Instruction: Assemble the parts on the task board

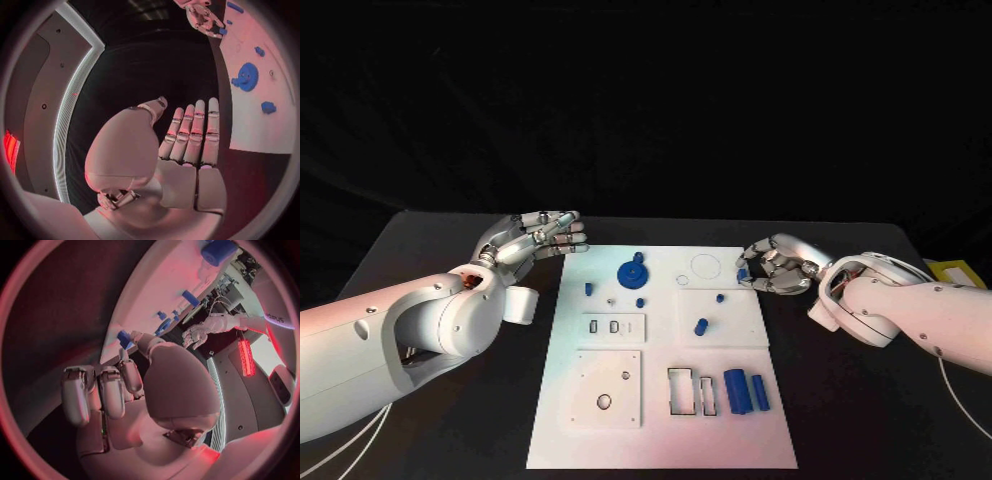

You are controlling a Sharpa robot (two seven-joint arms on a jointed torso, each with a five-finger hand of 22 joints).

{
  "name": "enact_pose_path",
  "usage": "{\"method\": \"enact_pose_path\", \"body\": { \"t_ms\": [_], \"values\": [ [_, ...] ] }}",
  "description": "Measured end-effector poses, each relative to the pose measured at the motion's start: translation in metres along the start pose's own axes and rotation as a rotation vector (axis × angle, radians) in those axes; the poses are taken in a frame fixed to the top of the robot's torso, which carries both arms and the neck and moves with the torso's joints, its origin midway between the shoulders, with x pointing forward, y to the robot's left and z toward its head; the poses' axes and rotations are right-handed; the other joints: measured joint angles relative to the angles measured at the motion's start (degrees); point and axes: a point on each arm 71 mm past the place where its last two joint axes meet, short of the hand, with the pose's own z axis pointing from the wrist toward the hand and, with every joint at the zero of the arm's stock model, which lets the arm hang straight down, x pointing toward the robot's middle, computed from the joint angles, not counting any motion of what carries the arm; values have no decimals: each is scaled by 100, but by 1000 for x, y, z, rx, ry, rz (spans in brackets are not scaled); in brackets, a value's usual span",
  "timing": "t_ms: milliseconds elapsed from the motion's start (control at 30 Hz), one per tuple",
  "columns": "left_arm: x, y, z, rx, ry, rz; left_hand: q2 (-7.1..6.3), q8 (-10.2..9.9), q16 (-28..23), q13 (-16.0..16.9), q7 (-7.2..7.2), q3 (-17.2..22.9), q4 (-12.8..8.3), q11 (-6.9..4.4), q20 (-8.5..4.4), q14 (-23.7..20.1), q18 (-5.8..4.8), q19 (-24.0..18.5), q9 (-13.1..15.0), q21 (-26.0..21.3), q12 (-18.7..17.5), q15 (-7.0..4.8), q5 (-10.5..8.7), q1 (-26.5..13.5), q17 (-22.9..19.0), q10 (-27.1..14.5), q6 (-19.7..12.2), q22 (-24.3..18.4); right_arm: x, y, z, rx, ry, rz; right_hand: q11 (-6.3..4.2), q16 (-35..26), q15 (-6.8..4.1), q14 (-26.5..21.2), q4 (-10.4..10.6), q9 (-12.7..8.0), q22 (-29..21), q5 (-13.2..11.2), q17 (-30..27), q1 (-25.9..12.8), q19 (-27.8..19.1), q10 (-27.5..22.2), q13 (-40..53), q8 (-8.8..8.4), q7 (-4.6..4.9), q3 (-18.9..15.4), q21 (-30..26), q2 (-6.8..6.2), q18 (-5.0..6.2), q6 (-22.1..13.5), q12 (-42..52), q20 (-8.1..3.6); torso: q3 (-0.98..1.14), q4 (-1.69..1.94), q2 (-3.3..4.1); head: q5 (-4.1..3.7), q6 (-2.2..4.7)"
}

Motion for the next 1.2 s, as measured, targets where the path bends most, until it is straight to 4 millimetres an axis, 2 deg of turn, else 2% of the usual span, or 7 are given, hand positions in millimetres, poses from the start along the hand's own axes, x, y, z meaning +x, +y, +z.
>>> {"method": "enact_pose_path", "body": {
  "t_ms": [333, 567, 867, 1200],
  "values": [
    [0, 0, 0, 0, 2, -1, -24, 0, 0, 0, 0, 32, -32, 0, 0, -19, 0, 0, -5, 23, -31, 18, 0, -24, -1, 0, 0, -6, 1, 0, 2, 3, -1, -1, -34, 0, 0, 0, 16, 12, 0, 0, 0, 23, 0, 34, 51, 26, -28, 16, 22, 36, 0, 106, 36, 0, -2, 1, -1, 9, -38],
    [0, 0, 0, 0, 2, -1, -24, 0, 0, 0, 0, 31, -32, 0, 0, -19, -1, 0, -5, 23, -31, 19, 0, -24, -1, 0, 0, -6, 1, 0, 2, 5, 1, -1, -46, 0, 0, 0, -1, 33, -1, 0, 0, 26, 0, 78, 86, 116, -44, 33, 45, 39, 0, 255, 60, 0, -2, 1, -5, 2, -55],
    [0, 0, 0, 0, 3, -2, -24, 0, 0, 0, 0, 31, -32, 0, 0, -19, 0, 0, -5, 23, -31, 18, 0, -24, 4, 0, 0, -5, 1, -1, 2, 8, -1, -3, -66, 0, 0, 0, -1, 51, -2, 0, 0, 54, 0, 99, 99, 160, -90, 33, 45, 66, 0, 353, 60, 0, -2, -1, -9, 6, -62],
    [0, 0, 0, -1, 3, -2, -24, 0, 0, 0, 0, 31, -32, 0, 0, -19, 0, 0, -4, 23, -30, 18, 0, -24, 3, 0, 0, -5, 2, -1, 3, 13, -9, -5, -66, 0, 0, 0, -17, 60, -2, 0, -1, 78, 0, 99, 109, 186, -84, 48, 67, 92, 0, 388, 60, -1, -1, 0, -7, -4, -67]
  ]
}}
